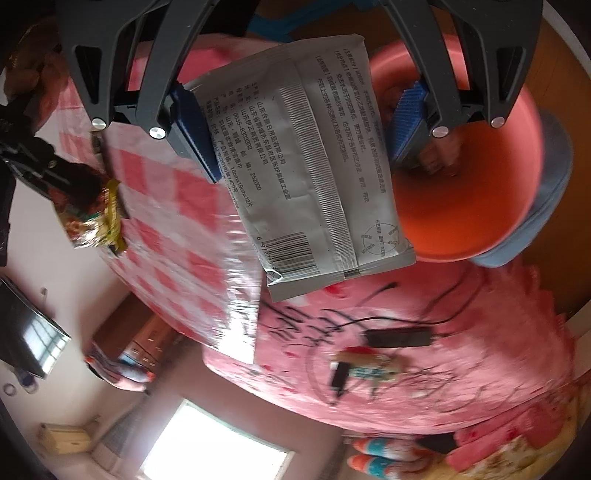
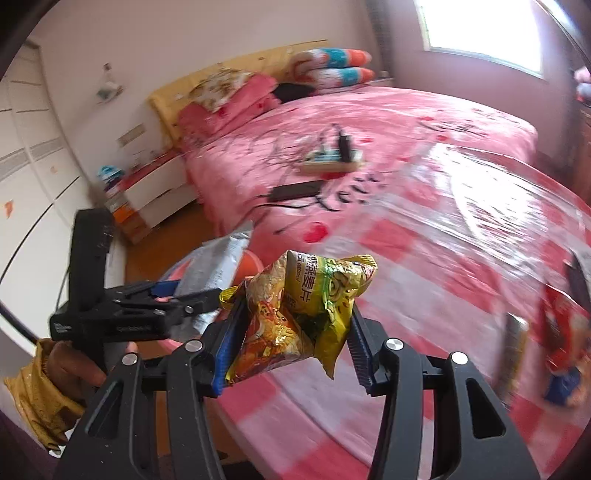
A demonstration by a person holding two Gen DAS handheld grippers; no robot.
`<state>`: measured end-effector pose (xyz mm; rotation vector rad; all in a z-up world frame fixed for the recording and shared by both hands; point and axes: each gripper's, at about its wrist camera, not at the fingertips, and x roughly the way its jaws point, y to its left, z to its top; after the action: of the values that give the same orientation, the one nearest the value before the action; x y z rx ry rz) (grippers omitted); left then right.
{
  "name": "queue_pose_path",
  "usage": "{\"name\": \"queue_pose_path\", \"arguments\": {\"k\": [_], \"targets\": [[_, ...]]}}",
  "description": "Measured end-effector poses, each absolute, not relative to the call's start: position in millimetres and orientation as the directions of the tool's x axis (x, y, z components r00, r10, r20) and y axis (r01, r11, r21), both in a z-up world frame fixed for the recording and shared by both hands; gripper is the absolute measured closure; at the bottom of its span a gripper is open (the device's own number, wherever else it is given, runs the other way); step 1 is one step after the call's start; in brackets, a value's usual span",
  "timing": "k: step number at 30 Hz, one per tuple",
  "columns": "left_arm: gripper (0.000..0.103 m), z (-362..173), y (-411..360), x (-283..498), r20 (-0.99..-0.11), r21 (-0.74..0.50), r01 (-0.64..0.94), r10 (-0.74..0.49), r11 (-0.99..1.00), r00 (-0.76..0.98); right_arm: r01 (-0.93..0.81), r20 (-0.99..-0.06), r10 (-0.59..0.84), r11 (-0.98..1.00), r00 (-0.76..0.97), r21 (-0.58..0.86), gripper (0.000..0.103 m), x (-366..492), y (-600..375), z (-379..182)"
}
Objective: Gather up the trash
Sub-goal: 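Carry the grey packet and yellow snack bags to the orange bucket and open both tools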
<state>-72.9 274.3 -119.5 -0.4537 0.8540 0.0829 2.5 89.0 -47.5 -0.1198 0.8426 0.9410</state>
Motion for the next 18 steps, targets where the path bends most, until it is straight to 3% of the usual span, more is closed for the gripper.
{"name": "queue_pose_path", "arguments": {"k": [18], "targets": [[0.019, -155, 359, -122, -0.808, -0.292, -0.491, 0.063, 0.821, 0.586, -0.887, -0.735, 0.668, 0.404, 0.121, 0.222, 0.050, -12, 230, -77]]}}
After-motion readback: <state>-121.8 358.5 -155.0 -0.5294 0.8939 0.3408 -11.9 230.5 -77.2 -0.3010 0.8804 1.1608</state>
